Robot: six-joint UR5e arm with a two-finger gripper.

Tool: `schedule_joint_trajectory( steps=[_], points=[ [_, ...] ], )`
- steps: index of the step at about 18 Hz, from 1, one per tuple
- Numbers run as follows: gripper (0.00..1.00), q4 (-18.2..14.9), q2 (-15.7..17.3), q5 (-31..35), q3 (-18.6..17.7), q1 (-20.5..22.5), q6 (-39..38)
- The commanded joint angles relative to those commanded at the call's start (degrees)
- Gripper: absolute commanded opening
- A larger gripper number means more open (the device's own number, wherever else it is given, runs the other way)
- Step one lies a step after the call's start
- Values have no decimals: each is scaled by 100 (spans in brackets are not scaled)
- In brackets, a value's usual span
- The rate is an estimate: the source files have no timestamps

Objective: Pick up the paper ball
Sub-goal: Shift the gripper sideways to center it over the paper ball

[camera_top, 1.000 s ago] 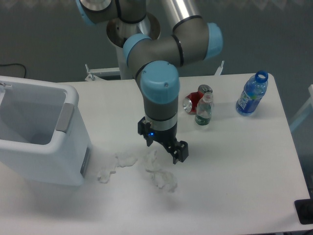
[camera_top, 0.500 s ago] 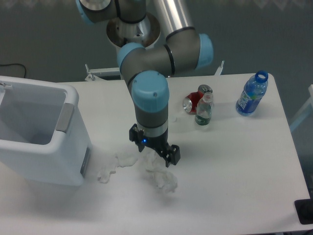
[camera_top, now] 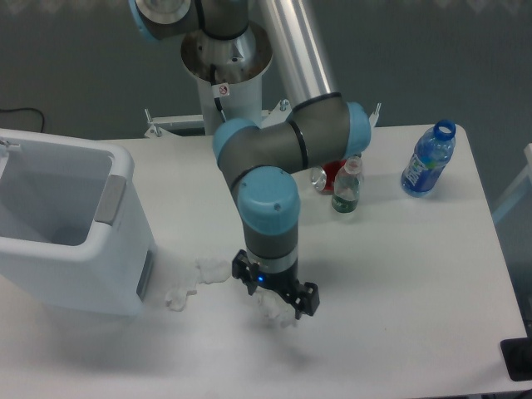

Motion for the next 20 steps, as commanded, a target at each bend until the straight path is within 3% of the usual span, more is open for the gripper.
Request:
schedule_joint_trajectory(
  steps=[4, 9, 20],
  points=[
    [97, 35, -105, 0, 17, 35, 26],
    [97, 535, -395, 0, 35, 18, 35],
    [97, 492, -457, -18, -149, 0, 764]
  ],
)
